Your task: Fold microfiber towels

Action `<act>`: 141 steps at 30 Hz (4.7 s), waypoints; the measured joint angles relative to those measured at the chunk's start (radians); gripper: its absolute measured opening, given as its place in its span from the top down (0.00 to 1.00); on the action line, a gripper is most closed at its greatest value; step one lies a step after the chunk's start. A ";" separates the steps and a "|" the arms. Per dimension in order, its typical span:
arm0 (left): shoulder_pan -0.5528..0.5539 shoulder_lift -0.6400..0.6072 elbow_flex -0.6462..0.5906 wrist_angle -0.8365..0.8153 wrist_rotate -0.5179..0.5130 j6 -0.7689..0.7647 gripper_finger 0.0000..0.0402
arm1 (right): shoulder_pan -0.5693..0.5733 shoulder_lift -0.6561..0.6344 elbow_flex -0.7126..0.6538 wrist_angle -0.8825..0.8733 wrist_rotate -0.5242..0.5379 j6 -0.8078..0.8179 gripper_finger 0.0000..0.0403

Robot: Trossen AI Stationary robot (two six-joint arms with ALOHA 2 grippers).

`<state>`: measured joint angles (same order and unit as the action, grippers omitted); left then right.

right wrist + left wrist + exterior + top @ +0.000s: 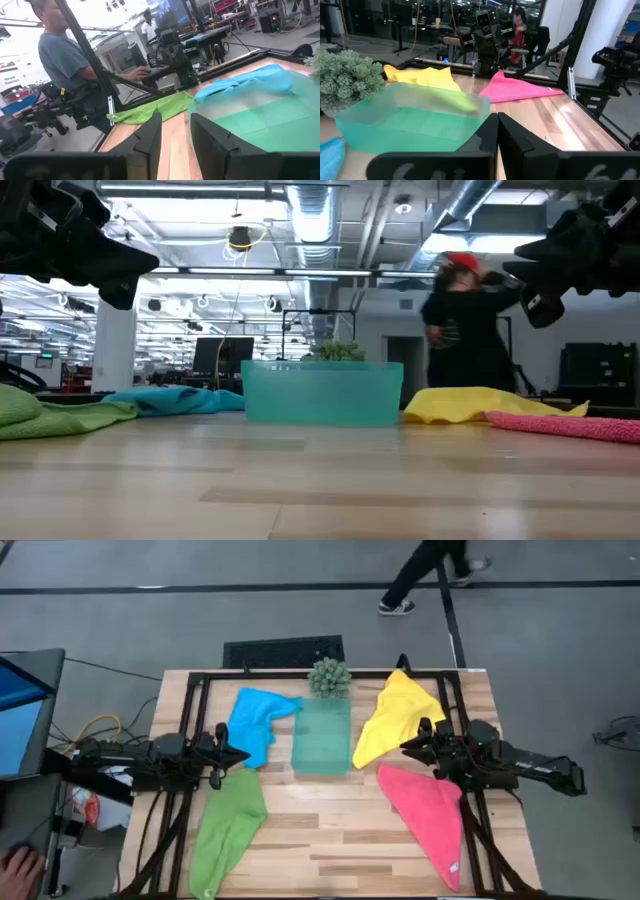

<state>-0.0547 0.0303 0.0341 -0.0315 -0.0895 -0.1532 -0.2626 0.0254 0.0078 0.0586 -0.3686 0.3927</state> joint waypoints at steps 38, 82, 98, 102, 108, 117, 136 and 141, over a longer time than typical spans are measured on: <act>0.000 0.000 0.000 0.000 0.000 0.000 1.00 | 0.000 0.000 0.000 0.000 0.000 0.000 0.68; -0.002 0.014 0.046 0.464 -0.099 -0.997 0.68 | -0.002 0.000 0.000 0.008 0.004 0.328 0.68; -0.141 0.473 0.464 -0.115 0.324 -1.249 0.67 | -0.003 0.000 0.000 0.006 0.012 0.550 0.68; -0.260 0.590 0.524 -0.165 0.349 -1.330 0.67 | -0.003 0.000 0.000 0.005 0.014 0.550 0.68; -0.482 0.760 0.614 -0.170 0.321 -1.477 0.67 | -0.003 0.000 0.000 -0.002 0.015 0.535 0.68; -0.745 1.001 0.698 -0.263 0.223 -1.636 0.67 | -0.003 0.000 0.000 -0.002 0.016 0.515 0.68; -0.835 1.286 0.698 -0.340 0.091 -1.936 0.70 | -0.003 0.000 0.000 -0.002 0.015 0.516 0.68; -0.768 1.209 0.699 -0.418 -0.098 -1.889 0.74 | -0.003 0.000 0.000 -0.002 0.015 0.515 0.68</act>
<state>-0.8229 1.2392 0.7330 -0.4497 -0.1871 -2.0420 -0.2661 0.0254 0.0077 0.0563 -0.3534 0.9077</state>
